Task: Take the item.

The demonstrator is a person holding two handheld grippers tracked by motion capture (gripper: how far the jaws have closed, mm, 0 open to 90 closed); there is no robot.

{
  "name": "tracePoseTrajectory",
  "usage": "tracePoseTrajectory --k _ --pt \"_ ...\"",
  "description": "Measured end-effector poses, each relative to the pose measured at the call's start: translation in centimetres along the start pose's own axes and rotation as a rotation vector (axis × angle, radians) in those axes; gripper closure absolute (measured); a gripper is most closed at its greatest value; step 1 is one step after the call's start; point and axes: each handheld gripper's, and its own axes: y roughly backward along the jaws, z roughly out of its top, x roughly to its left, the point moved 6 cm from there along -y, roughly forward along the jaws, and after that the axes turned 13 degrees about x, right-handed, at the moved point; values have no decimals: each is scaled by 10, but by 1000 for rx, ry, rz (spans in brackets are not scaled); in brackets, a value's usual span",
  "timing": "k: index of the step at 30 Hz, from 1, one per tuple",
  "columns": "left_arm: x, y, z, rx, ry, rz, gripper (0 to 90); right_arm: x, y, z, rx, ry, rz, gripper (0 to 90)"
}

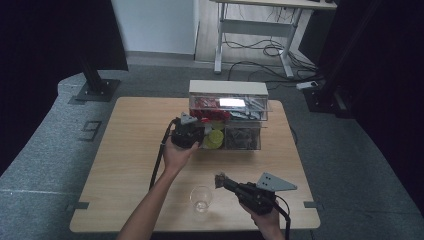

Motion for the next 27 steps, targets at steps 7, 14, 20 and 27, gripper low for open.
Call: tracePoseTrajectory --k 7,14,20,27 --pt "0 1 0 -1 -1 -2 897 9 -3 -1 8 10 18 888" --pt "1 2 0 -2 1 1 897 14 -9 -4 24 15 38 888" --pt "0 1 0 -1 2 -4 896 17 -17 -8 42 10 57 889" --pt "-1 1 0 0 2 -5 895 24 -27 -13 69 18 77 888"
